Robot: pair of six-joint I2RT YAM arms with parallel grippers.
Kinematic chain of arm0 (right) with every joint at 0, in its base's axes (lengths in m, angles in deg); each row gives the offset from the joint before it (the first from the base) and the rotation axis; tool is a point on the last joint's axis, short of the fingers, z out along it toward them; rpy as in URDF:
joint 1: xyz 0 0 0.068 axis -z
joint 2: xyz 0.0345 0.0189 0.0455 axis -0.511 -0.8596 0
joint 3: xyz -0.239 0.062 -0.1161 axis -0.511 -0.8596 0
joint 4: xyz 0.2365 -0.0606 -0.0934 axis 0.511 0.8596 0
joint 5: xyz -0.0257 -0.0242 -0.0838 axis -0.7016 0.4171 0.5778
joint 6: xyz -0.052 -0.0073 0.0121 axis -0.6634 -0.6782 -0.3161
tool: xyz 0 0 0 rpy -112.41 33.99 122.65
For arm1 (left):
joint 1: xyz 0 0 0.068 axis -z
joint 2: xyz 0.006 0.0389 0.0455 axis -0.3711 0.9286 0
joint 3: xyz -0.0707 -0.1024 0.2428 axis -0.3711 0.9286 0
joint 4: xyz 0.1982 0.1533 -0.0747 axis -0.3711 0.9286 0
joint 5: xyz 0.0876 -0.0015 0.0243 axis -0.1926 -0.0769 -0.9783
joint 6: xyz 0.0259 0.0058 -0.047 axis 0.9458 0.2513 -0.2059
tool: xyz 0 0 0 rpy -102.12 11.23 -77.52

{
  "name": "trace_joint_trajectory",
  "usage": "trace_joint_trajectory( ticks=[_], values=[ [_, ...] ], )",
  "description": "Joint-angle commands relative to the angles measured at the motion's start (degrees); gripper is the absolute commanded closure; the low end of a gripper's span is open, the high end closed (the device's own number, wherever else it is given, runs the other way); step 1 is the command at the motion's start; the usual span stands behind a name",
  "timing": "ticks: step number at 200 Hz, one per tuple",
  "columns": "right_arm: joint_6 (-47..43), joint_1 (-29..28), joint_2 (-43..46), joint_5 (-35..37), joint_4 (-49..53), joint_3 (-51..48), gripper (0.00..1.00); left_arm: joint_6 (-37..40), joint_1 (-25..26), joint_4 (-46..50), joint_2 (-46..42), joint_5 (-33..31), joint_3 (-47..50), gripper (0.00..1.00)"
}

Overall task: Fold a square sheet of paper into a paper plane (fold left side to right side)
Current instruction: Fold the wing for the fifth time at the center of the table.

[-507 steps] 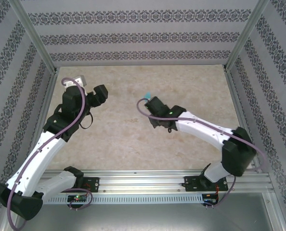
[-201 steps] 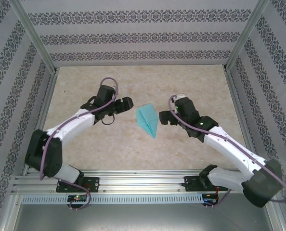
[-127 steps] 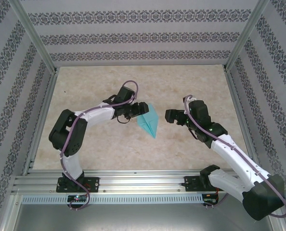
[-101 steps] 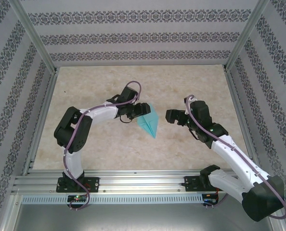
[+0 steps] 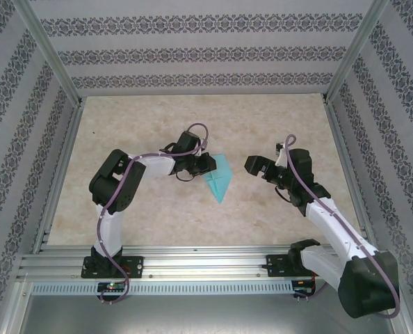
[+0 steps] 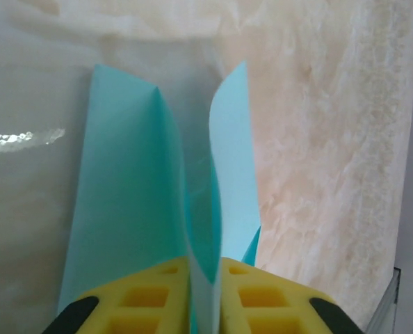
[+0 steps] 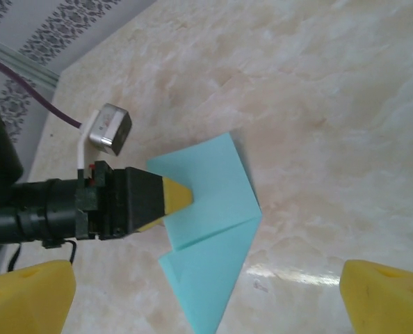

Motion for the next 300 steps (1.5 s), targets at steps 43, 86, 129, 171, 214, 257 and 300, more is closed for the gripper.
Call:
trace_joint_trajectory(
  ticks=[43,86,129,171,214,257,300],
  values=[
    [2.1,2.1,-11.8,-17.0,-23.2,-3.4,0.12,3.8,-3.3,-14.2,-6.1,12.9,5.7,0.96],
    [1.7,2.2,-21.7,-26.0,-34.2,-1.3,0.26,4.1,-4.1,-20.4,-8.4,18.6,9.2,1.0],
    [2.7,2.2,-31.4,-32.6,-39.3,2.8,0.31,6.1,-4.1,-21.0,-10.9,21.5,10.4,1.0],
    [3.7,2.1,-36.2,-35.9,-41.2,4.0,0.36,6.4,-4.1,-22.1,-11.9,23.1,11.2,1.0],
    [4.4,1.7,-37.4,-38.1,-42.3,4.5,0.48,6.5,-4.1,-22.6,-12.2,24.3,11.3,1.0],
    [3.1,1.6,-37.2,-37.5,-38.7,5.2,0.62,7.2,-4.1,-20.9,-11.9,24.1,11.0,1.0],
    [0.7,1.2,-37.3,-36.9,-34.3,6.2,0.76,7.6,-4.1,-20.2,-11.4,23.7,11.2,1.0]
  ],
)
